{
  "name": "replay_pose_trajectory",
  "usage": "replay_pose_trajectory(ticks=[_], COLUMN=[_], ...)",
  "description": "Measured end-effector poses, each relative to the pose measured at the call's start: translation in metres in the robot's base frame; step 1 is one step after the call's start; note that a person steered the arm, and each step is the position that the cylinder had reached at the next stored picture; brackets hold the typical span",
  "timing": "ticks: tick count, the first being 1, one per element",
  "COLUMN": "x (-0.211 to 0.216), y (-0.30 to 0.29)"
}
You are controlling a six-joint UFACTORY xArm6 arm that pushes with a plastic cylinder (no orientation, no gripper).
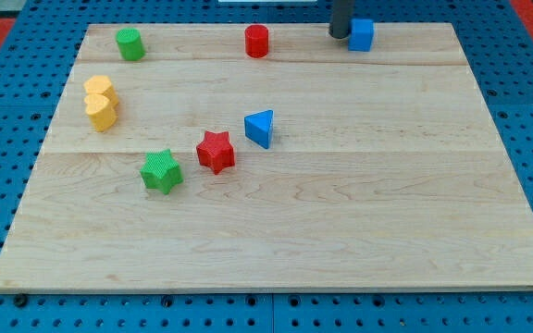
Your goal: Place your arm in between red circle and blue triangle
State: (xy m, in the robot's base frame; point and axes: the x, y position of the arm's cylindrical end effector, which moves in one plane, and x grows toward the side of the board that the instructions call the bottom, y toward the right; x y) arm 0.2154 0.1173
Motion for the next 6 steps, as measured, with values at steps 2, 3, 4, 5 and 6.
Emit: replay_pose_trajectory(ticks=[2, 3, 4, 5, 6], x=[0.013, 0.013, 0.019, 0.024, 0.026], y=[-0.005, -0.005, -0.006, -0.025, -0.039])
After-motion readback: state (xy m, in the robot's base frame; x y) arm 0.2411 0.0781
